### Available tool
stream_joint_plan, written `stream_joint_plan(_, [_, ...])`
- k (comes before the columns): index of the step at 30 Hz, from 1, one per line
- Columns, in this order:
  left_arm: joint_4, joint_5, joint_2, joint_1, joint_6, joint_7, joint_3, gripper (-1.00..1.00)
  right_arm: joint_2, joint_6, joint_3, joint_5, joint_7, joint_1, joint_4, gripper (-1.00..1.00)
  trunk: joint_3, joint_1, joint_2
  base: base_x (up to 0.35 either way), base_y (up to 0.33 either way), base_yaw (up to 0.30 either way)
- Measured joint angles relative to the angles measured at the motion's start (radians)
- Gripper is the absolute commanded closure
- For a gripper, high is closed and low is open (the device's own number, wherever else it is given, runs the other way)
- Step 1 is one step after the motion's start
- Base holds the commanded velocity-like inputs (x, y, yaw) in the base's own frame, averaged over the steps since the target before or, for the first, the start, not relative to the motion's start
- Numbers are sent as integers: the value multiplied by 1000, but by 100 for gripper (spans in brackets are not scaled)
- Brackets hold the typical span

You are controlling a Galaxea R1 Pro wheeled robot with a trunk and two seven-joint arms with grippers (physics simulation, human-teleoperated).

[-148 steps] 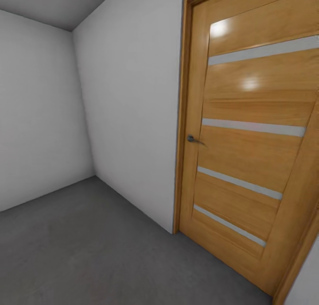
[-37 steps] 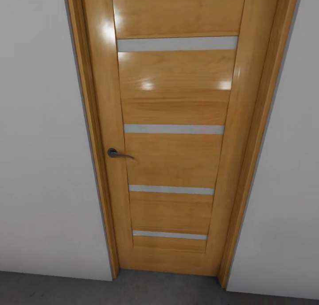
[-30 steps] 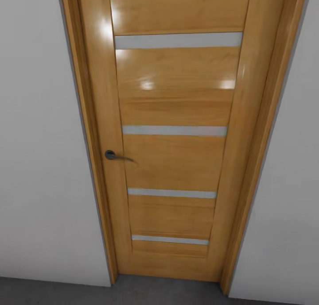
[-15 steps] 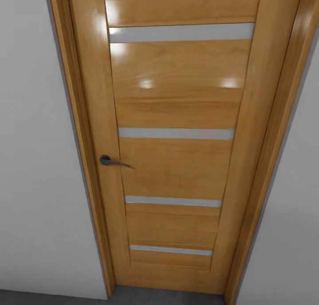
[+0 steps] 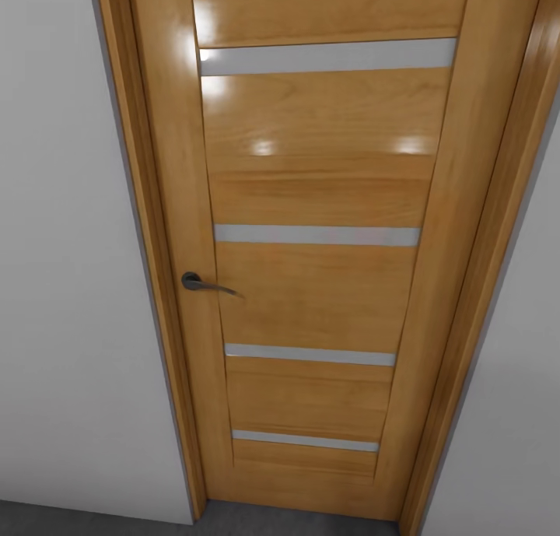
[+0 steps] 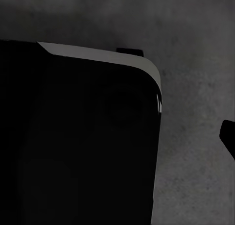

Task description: Move the two storage containers from the living room to the garage. In the garage, place one container on the floor and stack the other container on top of it (either order is fine).

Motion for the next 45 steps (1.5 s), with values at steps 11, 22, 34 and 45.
stream_joint_plan(11, [0, 0, 0, 0, -2, 0, 0, -100, -2, 0, 2, 3, 0, 0, 0, -100, 0, 0, 0, 0, 0, 0])
stream_joint_plan(22, [-1, 0, 0, 0, -2, 0, 1, -100, -2, 3, 2, 2, 0, 0, 0, -100, 0, 0, 0, 0, 0, 0])
stream_joint_plan(34, [-1, -1, 0, 0, -2, 0, 0, -100, 2, -4, -5, -3, 0, 0, 0, -100, 0, 0, 0, 0, 0, 0])
stream_joint_plan(45, [-1, -2, 0, 0, -2, 0, 0, -100, 1, -4, -11, -6, 0, 0, 0, -100, 0, 0, 0, 0, 0, 0])
